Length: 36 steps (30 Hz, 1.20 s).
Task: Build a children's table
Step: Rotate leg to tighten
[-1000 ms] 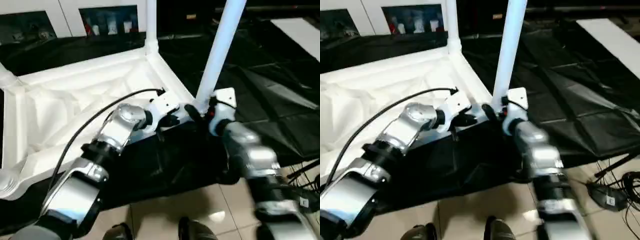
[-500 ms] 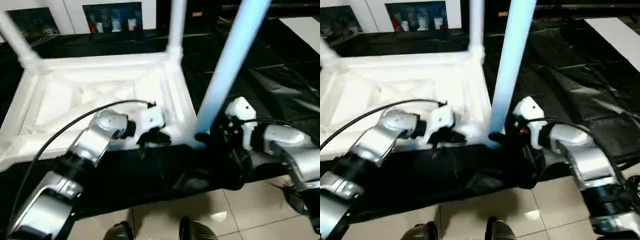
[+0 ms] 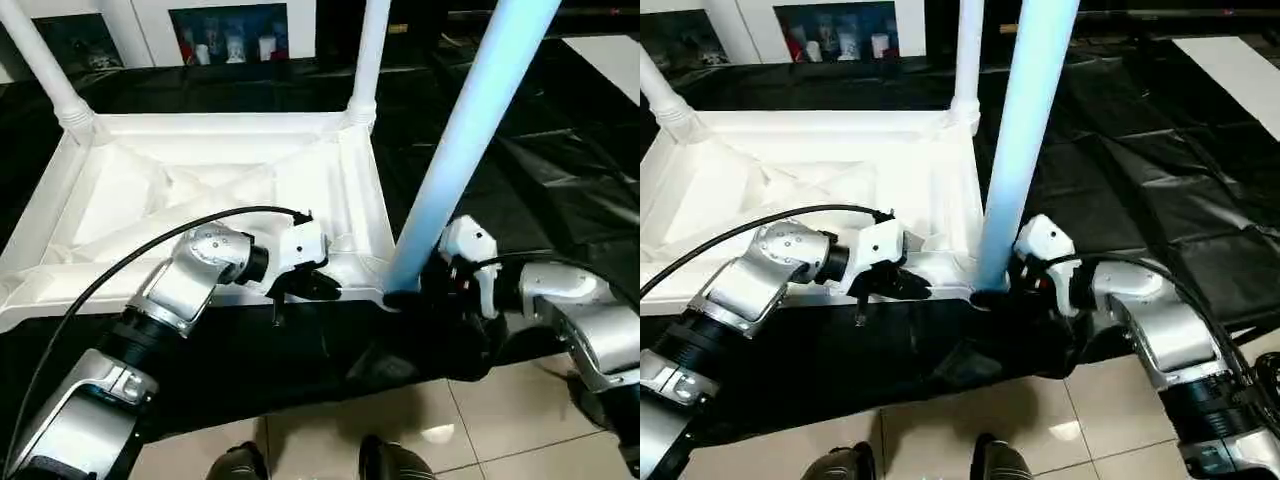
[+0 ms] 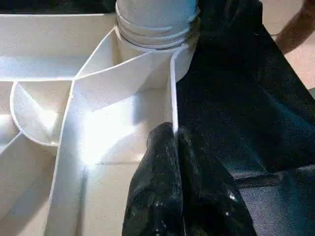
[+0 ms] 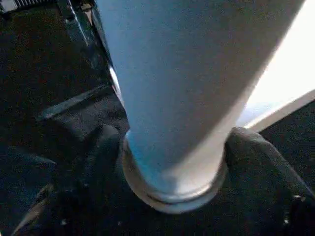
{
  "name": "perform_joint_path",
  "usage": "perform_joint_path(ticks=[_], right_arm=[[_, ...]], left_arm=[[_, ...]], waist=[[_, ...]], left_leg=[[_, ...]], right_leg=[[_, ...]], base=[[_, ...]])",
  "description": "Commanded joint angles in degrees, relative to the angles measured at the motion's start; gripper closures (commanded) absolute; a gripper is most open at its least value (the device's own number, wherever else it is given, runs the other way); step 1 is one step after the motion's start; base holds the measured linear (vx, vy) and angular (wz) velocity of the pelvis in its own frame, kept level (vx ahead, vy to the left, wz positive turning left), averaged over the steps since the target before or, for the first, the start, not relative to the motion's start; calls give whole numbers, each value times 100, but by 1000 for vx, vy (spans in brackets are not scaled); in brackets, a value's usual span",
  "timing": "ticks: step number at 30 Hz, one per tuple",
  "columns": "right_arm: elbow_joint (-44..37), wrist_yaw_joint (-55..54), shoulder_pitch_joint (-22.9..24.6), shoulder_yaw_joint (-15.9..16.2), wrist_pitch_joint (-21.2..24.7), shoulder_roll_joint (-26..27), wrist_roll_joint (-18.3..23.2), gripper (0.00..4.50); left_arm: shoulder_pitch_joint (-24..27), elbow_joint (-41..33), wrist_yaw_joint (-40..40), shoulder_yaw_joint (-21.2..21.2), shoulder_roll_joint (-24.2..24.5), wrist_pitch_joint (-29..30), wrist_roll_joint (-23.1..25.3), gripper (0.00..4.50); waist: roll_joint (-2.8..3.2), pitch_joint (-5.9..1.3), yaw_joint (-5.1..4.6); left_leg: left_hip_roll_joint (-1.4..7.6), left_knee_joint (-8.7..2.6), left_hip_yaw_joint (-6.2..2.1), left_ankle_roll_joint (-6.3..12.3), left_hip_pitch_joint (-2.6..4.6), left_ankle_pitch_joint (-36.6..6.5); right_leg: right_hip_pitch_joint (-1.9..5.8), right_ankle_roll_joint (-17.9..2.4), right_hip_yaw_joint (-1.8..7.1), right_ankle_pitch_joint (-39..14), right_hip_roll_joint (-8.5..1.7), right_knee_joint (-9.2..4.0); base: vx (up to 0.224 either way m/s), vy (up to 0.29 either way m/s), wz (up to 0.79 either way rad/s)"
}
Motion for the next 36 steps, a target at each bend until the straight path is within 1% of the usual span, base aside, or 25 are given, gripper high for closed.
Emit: perform_joint_path(ticks=[1, 3, 5, 6, 9, 16, 17, 18, 19, 21, 22, 23, 24, 25, 26, 27, 28, 29, 30, 31, 32, 33, 34, 35, 36], right_arm=[[37, 109, 59, 61, -62, -42, -28, 143], [68, 114, 55, 36, -65, -21, -41, 149], [79, 120, 52, 20, -65, -8, -41, 171], [88, 121, 47, -2, -72, 15, -30, 173], [93, 123, 46, 2, -86, 27, 2, 178], [95, 152, 107, 40, -125, 36, 23, 182], [206, -121, 113, -9, -74, 171, -40, 182], [216, -143, 112, -13, -70, 182, -45, 182], [437, -598, 58, -100, 18, 400, -149, 182], [688, -1129, -20, -215, 72, 691, -246, 183], [688, -1129, -20, -215, 72, 691, -246, 184], [790, -1477, -48, -309, 164, 932, -238, 184], [889, -1905, -67, -402, 240, 1254, -233, 184], [948, -2181, -78, -461, 291, 1466, -226, 184], [1000, -2400, -91, -506, 317, 1630, -227, 184], [1112, -2782, -136, -607, 350, 1866, -239, 184], [1306, -3313, -228, -773, 363, 2166, -246, 184], [1306, -3313, -228, -773, 363, 2166, -246, 184], [1752, -4342, -435, -1142, 284, 2736, -203, 184], [1954, -4698, -535, -1305, 224, 2934, -143, 184], [2071, -4880, -596, -1397, 188, 3037, -103, 184], [2071, -4880, -596, -1397, 188, 3037, -103, 184], [2308, -5165, -725, -1538, 55, 3186, -67, 184], [2560, -5369, -874, -1599, -95, 3285, -78, 184], [2600, -5396, -903, -1596, -128, 3298, -105, 184]], left_arm=[[213, 118, -172, -357, 55, 108, 153, 450], [226, 75, -174, -353, 56, 135, 158, 450], [231, 58, -175, -351, 56, 146, 159, 450], [239, 36, -173, -350, 62, 157, 160, 450], [247, 12, -183, -355, 78, 169, 156, 450], [248, 18, -193, -372, 87, 176, 162, 450], [198, 161, 72, -319, -20, 227, 234, 450], [194, 171, 93, -315, -28, 231, 239, 450], [102, 399, 486, -230, -199, 299, 330, 450], [-11, 671, 873, -145, -381, 322, 405, 450], [-11, 671, 873, -145, -381, 322, 405, 450], [-105, 872, 1169, -83, -526, 352, 451, 450], [-219, 1070, 1458, -39, -692, 389, 495, 450], [-294, 1195, 1643, -12, -801, 415, 523, 450], [-355, 1291, 1783, 9, -888, 446, 540, 450], [-420, 1401, 1909, 25, -995, 469, 545, 450], [-512, 1581, 2130, 18, -1119, 432, 601, 450], [-512, 1581, 2130, 18, -1119, 432, 601, 450], [-678, 1901, 2480, -65, -1328, 310, 747, 450], [-732, 1988, 2580, -100, -1400, 246, 793, 450], [-761, 2028, 2620, -116, -1438, 211, 812, 450], [-761, 2028, 2620, -116, -1438, 211, 812, 450], [-810, 2130, 2632, -125, -1519, 167, 825, 450], [-856, 2217, 2643, -144, -1585, 121, 851, 450], [-867, 2240, 2643, -146, -1596, 107, 859, 450]], waist=[[-39, -402, 12], [-34, -407, 15], [-36, -415, 15], [-30, -428, 15], [-29, -442, 19], [-36, -454, 25], [-33, -459, 24], [-25, -445, 24], [-37, -436, 13], [-32, -414, 3], [-44, -390, -15], [-61, -362, -19], [-57, -338, -22], [-38, -310, -41], [-55, -334, -52], [-62, -341, -53], [-61, -336, -63], [-24, -340, -75], [-6, -339, -85], [-17, -356, -103], [-13, -347, -111], [7, -340, -111], [17, -330, -121], [32, -332, -133], [26, -327, -164]], left_leg=[[143, -309, -19, 645, 74, -889], [147, -306, -21, 656, 76, -848], [144, -297, -19, 690, 74, -784], [144, -294, -20, 698, 77, -757], [141, -281, -17, 745, 75, -686], [138, -267, -19, 765, 72, -670], [138, -263, -18, 774, 74, -649], [136, -268, -15, 765, 73, -692], [133, -276, -17, 703, 73, -829], [121, -289, -17, 589, 71, -1054], [109, -313, -42, 428, 73, -1298], [119, -349, -60, 313, 102, -1559], [109, -355, -53, 275, 122, -1678], [88, -373, -72, 170, 152, -1968], [84, -396, -116, 56, 152, -2068], [87, -411, -142, 37, 143, -2062], [82, -431, -156, 35, 133, -2087], [79, -436, -154, 38, 152, -2121], [84, -446, -170, 23, 138, -2128], [74, -463, -184, -34, 128, -2112], [75, -478, -196, -57, 130, -2185], [72, -482, -193, -48, 143, -2231], [80, -486, -188, -33, 173, -2375], [79, -491, -183, -22, 182, -2450], [81, -509, -198, -43, 157, -2515]], right_leg=[[413, -1547, 199, -880, -200, -278], [413, -1568, 199, -823, -200, -269], [418, -1604, 197, -689, -193, -253], [424, -1619, 197, -648, -193, -244], [432, -1674, 194, -509, -191, -227], [444, -1701, 194, -484, -191, -212], [442, -1706, 195, -462, -189, -209], [427, -1704, 192, -536, -189, -226], [427, -1659, 186, -772, -190, -253], [404, -1548, 180, -1240, -201, -316], [399, -1362, 164, -1799, -206, -374], [387, -1157, 157, -2333, -209, -429], [357, -1075, 164, -2555, -203, -460], [308, -933, 150, -3038, -203, -524], [334, -751, 135, -3328, -225, -540], [351, -680, 123, -3384, -232, -540], [343, -582, 114, -3453, -231, -564], [312, -564, 118, -3445, -236, -596], [312, -574, 113, -3405, -249, -591], [329, -562, 88, -3316, -238, -587], [331, -541, 72, -3272, -231, -601], [322, -544, 74, -3231, -226, -611], [303, -566, 73, -3141, -216, -627], [297, -610, 69, -3048, -220, -628], [321, -626, 53, -2987, -214, -620]], base=[[0, 0, 0], [0, 0, 0], [0, 0, 0], [0, 0, 0], [0, 0, 0], [0, 0, 0], [0, 0, 0], [0, 0, 0], [0, 0, 0], [0, 0, 0], [-52, 8, -3], [-52, 8, -3], [-54, 12, -1], [0, 0, 0], [0, 0, 0], [-51, 14, -7], [0, 0, 0], [0, 0, 0], [0, 0, 0], [0, 0, 0], [0, 0, 0], [0, 0, 0], [0, 0, 0], [0, 0, 0], [0, 0, 0]])
